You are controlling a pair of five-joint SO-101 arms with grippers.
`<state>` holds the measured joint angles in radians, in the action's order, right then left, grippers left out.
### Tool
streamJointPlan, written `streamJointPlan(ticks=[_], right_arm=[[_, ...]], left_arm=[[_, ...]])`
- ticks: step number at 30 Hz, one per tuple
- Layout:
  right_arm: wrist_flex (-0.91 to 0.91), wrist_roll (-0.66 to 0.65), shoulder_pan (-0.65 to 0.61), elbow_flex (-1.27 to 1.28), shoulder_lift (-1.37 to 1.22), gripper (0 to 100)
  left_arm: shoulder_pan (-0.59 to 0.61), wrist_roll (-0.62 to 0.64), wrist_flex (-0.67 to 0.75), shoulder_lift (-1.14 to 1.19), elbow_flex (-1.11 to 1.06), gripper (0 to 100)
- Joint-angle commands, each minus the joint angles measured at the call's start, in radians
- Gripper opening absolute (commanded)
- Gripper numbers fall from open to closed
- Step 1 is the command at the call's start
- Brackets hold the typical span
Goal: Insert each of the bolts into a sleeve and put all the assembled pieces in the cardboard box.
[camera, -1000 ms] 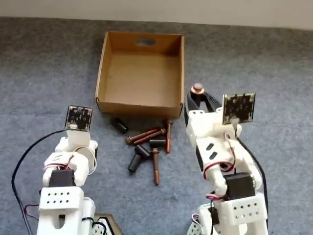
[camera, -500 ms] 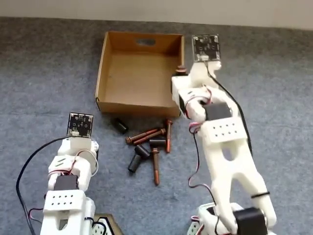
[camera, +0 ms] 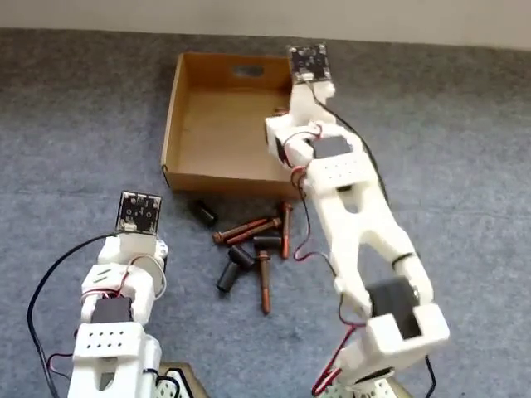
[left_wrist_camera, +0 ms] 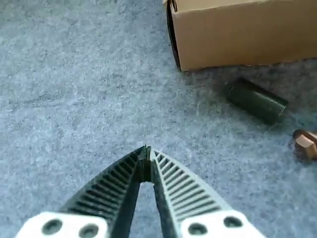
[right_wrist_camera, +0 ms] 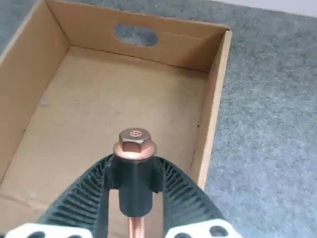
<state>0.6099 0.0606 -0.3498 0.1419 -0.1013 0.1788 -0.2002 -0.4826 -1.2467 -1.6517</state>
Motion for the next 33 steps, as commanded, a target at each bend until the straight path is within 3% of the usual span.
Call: streamJointPlan(ticks=[1,12,20,25,33], right_arm=[[-0.031,0.009,-0.007,-0.124,-0.093,0.6],[-0.033,0.009,0.007,-0.277,-0.334,0.6],[-0.027,0.009,0.008,-0.277,-0.343,1.1],[-0.010,0.009,0.008,-0.272,-0.348,12.4],[-0.010,0.009,0.012,-0.292,-0.371,8.7]], left_arm=[[-0.015,-0.005,0.014,-0.010,0.005,1],[-0.021,-0.003,-0.130,-0.019,0.044,1],[-0.019,-0.002,-0.137,-0.019,0.041,1],[-0.019,-0.002,-0.137,-0.019,0.039,1],[-0.019,-0.002,-0.133,-0.019,0.038,1]])
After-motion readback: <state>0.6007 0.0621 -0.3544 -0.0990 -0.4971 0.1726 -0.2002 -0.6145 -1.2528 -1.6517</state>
